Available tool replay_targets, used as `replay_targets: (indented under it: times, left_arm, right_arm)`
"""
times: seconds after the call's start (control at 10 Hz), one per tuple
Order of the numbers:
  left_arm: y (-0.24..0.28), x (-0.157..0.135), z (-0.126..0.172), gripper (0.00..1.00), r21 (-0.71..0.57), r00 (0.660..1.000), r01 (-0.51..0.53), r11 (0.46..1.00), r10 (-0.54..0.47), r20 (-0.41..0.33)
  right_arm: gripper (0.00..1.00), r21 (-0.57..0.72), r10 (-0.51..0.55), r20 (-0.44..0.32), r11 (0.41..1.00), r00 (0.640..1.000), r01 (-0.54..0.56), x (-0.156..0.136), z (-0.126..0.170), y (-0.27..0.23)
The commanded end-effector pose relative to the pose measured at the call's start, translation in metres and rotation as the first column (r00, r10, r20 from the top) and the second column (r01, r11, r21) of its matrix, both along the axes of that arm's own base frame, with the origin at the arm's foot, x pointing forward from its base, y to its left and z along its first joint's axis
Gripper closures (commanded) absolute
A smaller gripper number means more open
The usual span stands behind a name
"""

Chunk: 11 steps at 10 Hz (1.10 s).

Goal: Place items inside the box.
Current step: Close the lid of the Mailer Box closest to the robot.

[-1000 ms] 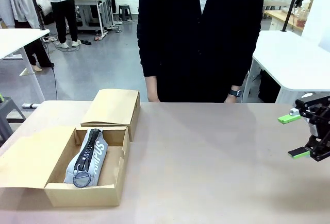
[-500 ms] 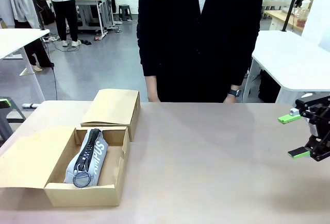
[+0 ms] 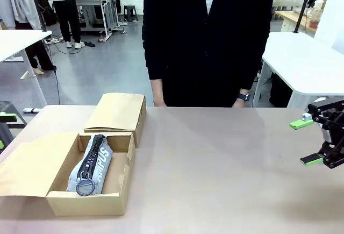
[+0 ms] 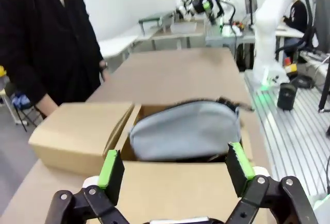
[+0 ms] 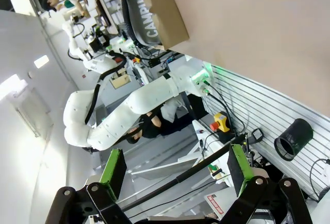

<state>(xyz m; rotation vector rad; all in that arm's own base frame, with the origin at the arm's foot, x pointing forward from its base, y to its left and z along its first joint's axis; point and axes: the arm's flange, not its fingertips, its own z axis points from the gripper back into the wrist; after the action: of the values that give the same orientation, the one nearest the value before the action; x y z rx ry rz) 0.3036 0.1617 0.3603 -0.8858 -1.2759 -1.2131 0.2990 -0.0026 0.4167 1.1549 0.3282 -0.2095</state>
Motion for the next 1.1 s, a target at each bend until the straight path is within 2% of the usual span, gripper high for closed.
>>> replay_targets:
  times: [0.0, 0.3, 0.4, 0.6, 0.9, 1.0]
  left_arm:
    - [0.012, 0.005, -0.019, 0.0, 0.083, 1.0, -0.006, 0.997, 0.008, -0.027]
    - [0.05, -0.001, -0.035, 0.0, 0.175, 1.0, -0.006, 0.985, 0.01, -0.024]
    - [0.061, -0.004, -0.04, 0.0, 0.24, 0.998, -0.055, 0.969, 0.062, -0.021]
    - [0.081, -0.004, -0.057, 0.0, 0.329, 0.991, -0.099, 0.939, 0.124, -0.055]
    - [0.097, 0.005, -0.085, 0.0, 0.367, 0.98, -0.14, 0.919, 0.183, -0.084]
    - [0.099, 0.009, -0.098, 0.0, 0.39, 0.973, -0.141, 0.91, 0.2, -0.115]
  right_arm:
    - [0.0, 0.016, -0.004, 0.01, 1.0, 1.0, 0.004, 0.002, 0.003, 0.002]
    - [0.0, 0.016, -0.004, 0.01, 1.0, 1.0, 0.004, 0.002, 0.003, 0.002]
    - [0.0, 0.016, -0.004, 0.01, 1.0, 1.0, 0.004, 0.002, 0.003, 0.002]
    - [0.0, 0.016, -0.004, 0.01, 1.0, 1.0, 0.004, 0.002, 0.003, 0.002]
    - [0.0, 0.016, -0.004, 0.01, 1.0, 1.0, 0.004, 0.002, 0.003, 0.002]
    - [0.0, 0.016, -0.004, 0.01, 1.0, 1.0, 0.004, 0.002, 0.003, 0.002]
